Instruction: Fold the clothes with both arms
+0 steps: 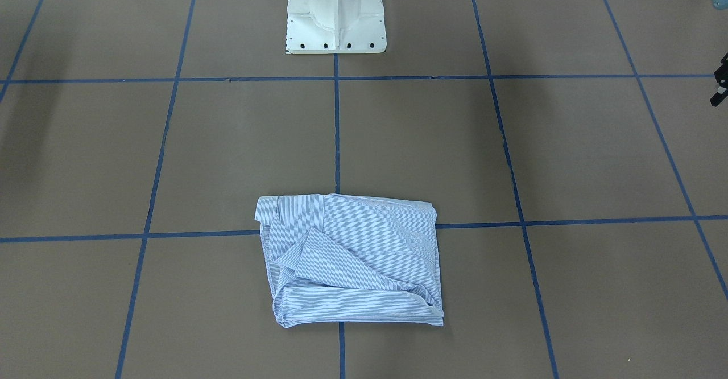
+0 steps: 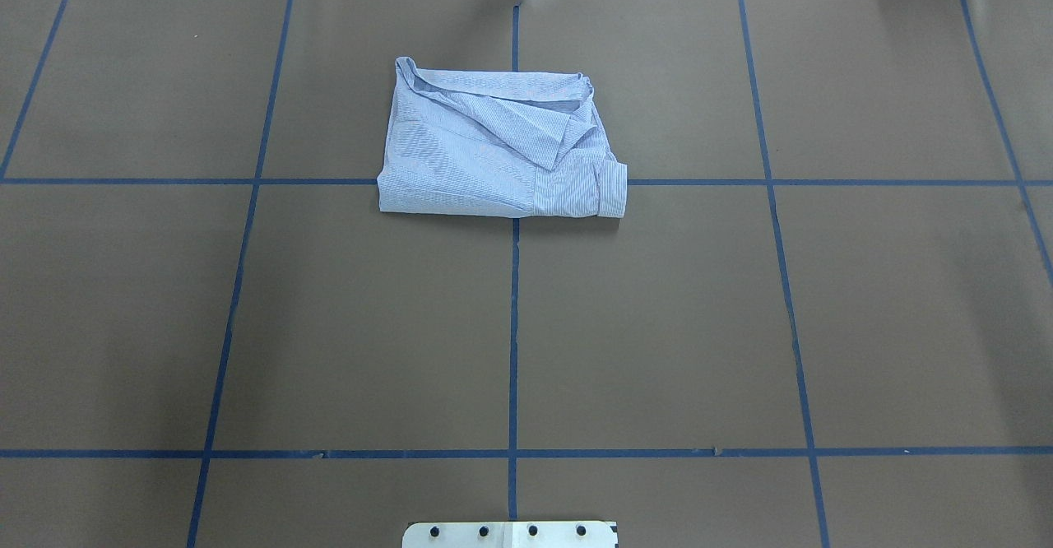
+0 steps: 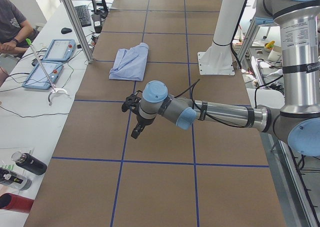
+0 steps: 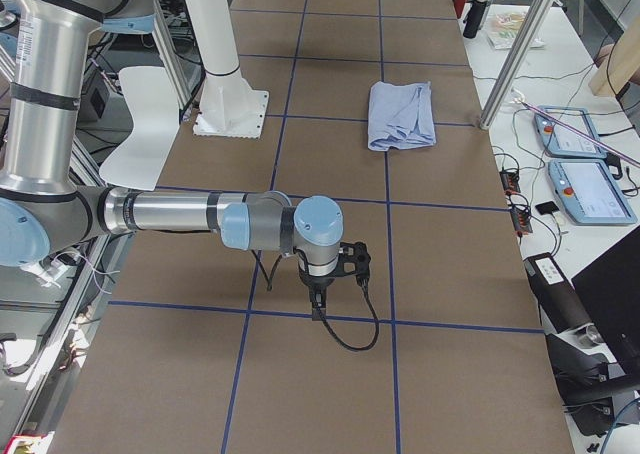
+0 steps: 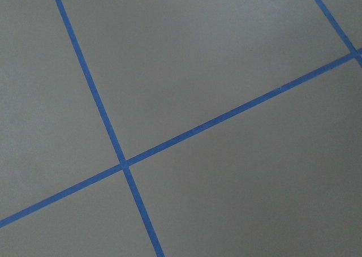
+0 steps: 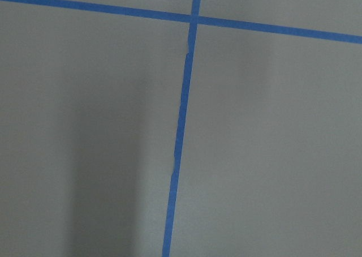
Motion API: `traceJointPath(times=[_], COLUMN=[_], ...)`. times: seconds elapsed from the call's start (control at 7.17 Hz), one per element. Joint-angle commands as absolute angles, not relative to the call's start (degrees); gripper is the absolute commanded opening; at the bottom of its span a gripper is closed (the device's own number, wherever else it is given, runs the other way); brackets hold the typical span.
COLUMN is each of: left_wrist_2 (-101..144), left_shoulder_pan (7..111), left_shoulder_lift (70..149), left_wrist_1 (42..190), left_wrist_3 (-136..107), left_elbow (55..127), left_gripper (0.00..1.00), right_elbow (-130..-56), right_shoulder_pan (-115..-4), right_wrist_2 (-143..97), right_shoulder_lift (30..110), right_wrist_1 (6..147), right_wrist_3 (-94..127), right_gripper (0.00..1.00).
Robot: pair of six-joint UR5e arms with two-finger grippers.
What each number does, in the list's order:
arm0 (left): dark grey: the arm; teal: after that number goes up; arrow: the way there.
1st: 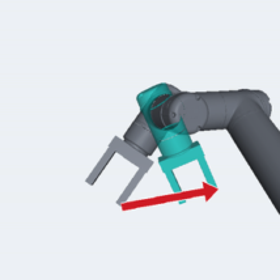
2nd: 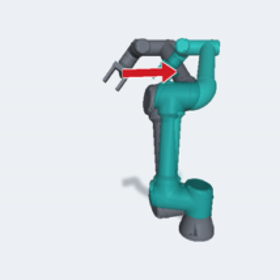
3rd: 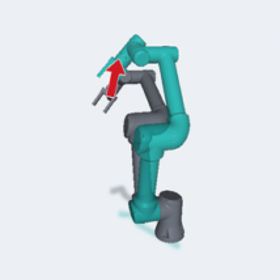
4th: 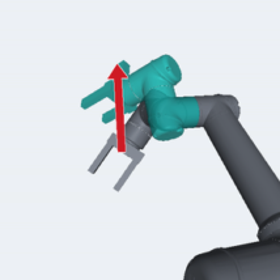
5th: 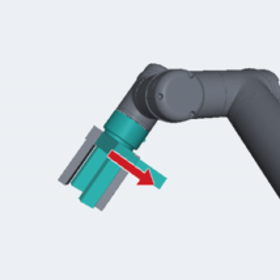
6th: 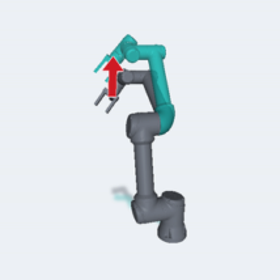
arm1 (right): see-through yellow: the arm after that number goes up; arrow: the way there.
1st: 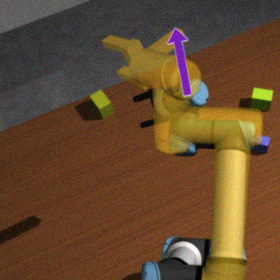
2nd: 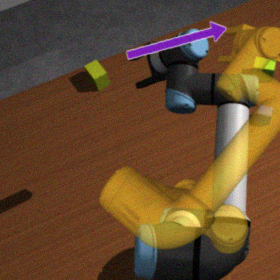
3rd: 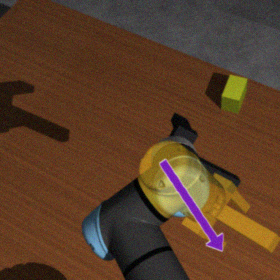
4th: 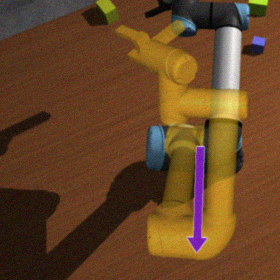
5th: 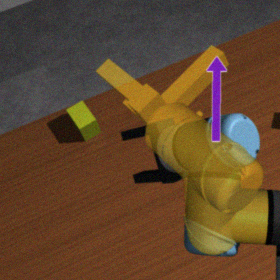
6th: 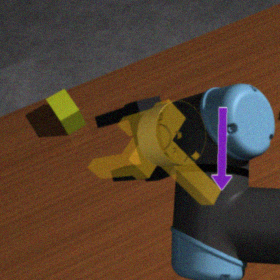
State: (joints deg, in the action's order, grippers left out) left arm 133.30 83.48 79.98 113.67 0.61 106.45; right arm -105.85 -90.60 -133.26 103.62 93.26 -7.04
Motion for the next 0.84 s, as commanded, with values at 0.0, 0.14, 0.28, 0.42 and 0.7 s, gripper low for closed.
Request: traceJointPath(times=[0.0, 0.14, 0.28, 0.42, 0.7], left_wrist_2=[133.1, 133.6, 133.5, 133.5, 133.5], left_shoulder_pan=[85.2, 85.3, 85.3, 85.2, 85.2], left_shoulder_lift=[79.5, 79.6, 79.8, 80.3, 80.5], left_wrist_1=[113.7, 113.7, 113.7, 113.9, 113.9], left_wrist_3=[0.5, 0.6, 0.6, 0.7, 0.7], left_elbow=[107.4, 107.6, 107.1, 106.3, 106.5], left_gripper=[0.99, 0.99, 0.99, 0.99, 0.99], right_elbow=[-105.6, -105.4, -104.9, -104.9, -104.8], right_shoulder_pan=[-90.7, -90.7, -90.7, -90.7, -90.6], right_wrist_2=[-133.8, -133.6, -133.4, -133.4, -134.0], right_shoulder_lift=[104.0, 103.8, 103.5, 103.6, 103.2], right_wrist_1=[93.4, 93.4, 93.3, 93.3, 93.3], right_wrist_3=[-7.5, -7.6, -7.1, -6.9, -7.0], right_gripper=[1.00, 1.00, 1.00, 1.00, 1.00])
